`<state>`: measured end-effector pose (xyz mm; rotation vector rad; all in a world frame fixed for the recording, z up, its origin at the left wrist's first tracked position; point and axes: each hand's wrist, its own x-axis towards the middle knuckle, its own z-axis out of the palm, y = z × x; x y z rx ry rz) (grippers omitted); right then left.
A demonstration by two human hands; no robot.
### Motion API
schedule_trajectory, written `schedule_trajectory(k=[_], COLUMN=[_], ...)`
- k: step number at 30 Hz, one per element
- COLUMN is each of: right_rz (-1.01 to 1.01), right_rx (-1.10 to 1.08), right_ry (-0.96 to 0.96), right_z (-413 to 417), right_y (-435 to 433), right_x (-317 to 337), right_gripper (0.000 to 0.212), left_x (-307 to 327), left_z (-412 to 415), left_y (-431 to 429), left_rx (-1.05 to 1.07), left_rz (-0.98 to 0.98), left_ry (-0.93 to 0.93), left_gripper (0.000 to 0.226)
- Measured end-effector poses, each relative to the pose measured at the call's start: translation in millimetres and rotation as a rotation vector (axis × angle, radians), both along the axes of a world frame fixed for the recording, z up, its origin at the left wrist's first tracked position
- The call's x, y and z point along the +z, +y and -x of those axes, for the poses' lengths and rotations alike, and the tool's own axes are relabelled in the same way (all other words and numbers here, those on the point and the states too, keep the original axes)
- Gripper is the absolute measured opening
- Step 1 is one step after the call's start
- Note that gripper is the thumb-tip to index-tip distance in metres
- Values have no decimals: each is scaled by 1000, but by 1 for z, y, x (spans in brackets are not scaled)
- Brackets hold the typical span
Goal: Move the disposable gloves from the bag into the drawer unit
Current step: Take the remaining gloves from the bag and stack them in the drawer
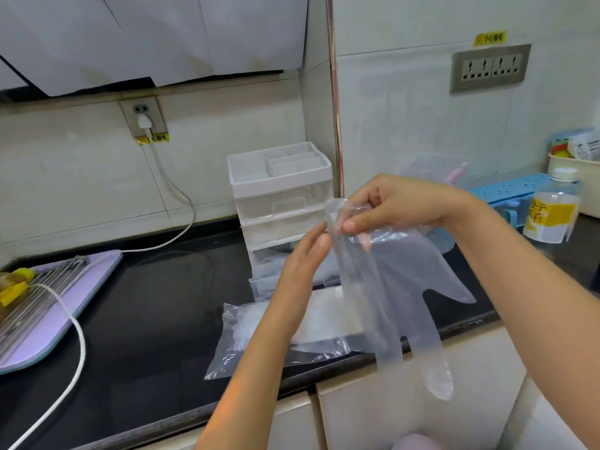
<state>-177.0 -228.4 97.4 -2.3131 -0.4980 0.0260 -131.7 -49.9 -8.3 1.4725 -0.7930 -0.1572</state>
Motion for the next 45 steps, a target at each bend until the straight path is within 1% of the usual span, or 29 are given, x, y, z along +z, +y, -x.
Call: schedule_trajectory(k=[1, 2, 3, 4, 6, 8, 11, 13, 14, 17, 19, 22, 23, 25, 28, 30, 32, 33, 35, 37, 39, 41, 43, 45], right_rz=[1, 3, 2, -5, -45, -45, -24, 25, 67, 172, 178, 167, 134, -8, -176, -281, -375, -377, -298, -186, -58, 87, 219, 298], right_rx=[27, 42, 42, 27, -14, -52, -127, -157, -168, -191, -205, -237, -247, -284, -312, -286, -218, -187, -157, -160, -177, -198, -209, -216], right_ry=[6, 2, -13, -31, -47, -44, -2, 33, 46, 75, 66, 35, 24, -16, -224, -320, -322, -301, -234, -144, -73, -17, 16, 37], right_z=[-2, -4, -8, -11, -18, -24, -39, -54, -62, -88, -103, -123, -130, -140, -144, -139, -130, -125, -121, -124, -130, -135, -138, -140], right_y=[2, 3, 3, 2, -3, -10, -21, -27, -29, -30, -30, -25, -23, -20, -19, -20, -25, -29, -36, -42, -42, -37, -31, -27], right_x=[0, 0, 0, -1, -2, -5, -11, -15, -17, -21, -23, -20, -18, -15, -11, -10, -12, -15, -24, -36, -51, -66, -77, -85], right_gripper=[11, 10, 12, 16, 22, 20, 14, 8, 6, 10, 12, 11, 9, 8, 12, 15, 16, 20, 36, 48, 50, 46, 44, 44], left_x=[4, 6, 8, 8, 6, 6, 7, 8, 8, 9, 8, 13, 17, 28, 50, 63, 71, 72, 69, 60, 45, 31, 18, 7], left_z=[-2, -4, -6, -8, -16, -25, -41, -51, -56, -68, -78, -101, -109, -125, -133, -127, -116, -109, -101, -98, -103, -114, -123, -134], left_y=[-1, -1, -1, 0, 6, 15, 30, 38, 41, 46, 47, 49, 49, 48, 48, 51, 56, 59, 63, 62, 55, 46, 40, 36], left_rx=[-50, -84, -100, -104, -129, -159, -107, -59, -41, 12, 43, 153, 222, 395, 634, 710, 760, 771, 721, 593, 487, 416, 308, 240], left_rz=[-22, -31, -45, -61, -91, -129, -187, -232, -267, -388, -452, -501, -512, -524, -466, -364, -332, -351, -452, -639, -832, -1007, -1093, -1136], left_ry=[9, 56, 107, 140, 173, 212, 257, 270, 267, 244, 217, 168, 133, 6, -229, -383, -571, -660, -766, -734, -626, -551, -466, -413], left_gripper=[50, 36, 26, 21, 26, 30, 20, 16, 15, 8, 5, 7, 10, 22, 16, 12, 10, 10, 11, 13, 10, 4, 3, 5])
